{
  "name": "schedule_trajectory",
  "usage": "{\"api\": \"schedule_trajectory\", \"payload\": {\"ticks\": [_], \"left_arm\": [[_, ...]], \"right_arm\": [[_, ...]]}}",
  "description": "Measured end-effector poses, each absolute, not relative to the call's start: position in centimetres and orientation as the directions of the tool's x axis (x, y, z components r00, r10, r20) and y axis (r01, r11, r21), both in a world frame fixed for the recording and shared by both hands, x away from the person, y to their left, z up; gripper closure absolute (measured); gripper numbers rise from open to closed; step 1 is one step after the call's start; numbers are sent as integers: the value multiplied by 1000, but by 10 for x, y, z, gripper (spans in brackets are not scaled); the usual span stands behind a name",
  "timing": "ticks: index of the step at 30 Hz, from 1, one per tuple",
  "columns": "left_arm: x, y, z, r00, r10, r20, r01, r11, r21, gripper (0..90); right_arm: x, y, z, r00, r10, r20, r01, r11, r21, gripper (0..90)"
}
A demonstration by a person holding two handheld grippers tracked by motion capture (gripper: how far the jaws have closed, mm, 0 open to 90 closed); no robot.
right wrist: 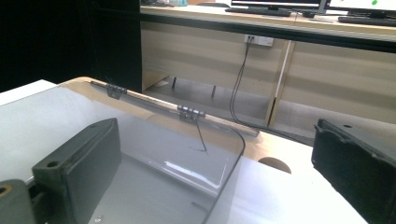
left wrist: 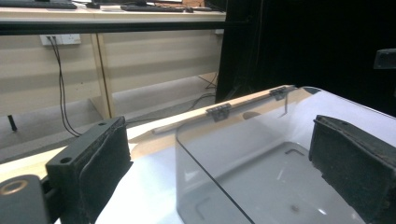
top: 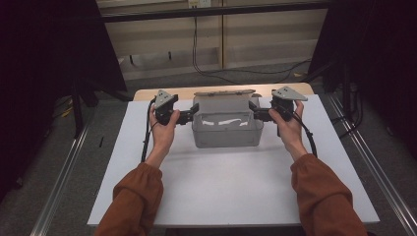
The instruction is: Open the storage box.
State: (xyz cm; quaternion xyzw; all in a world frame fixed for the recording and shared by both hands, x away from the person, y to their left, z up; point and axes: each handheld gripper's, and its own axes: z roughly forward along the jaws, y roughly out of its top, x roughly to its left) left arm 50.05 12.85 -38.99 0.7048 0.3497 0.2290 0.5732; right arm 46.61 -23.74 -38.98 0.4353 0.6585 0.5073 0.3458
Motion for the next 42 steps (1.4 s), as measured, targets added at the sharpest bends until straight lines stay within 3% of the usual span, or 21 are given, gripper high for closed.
{"api": "schedule_trajectory", "payload": {"ticks": [42], "left_arm": [[407, 173, -408, 611, 788, -82, 199, -53, 979, 39]], "right_arm": [[365, -264, -400, -310, 950, -49, 141, 97, 985, 7]]}}
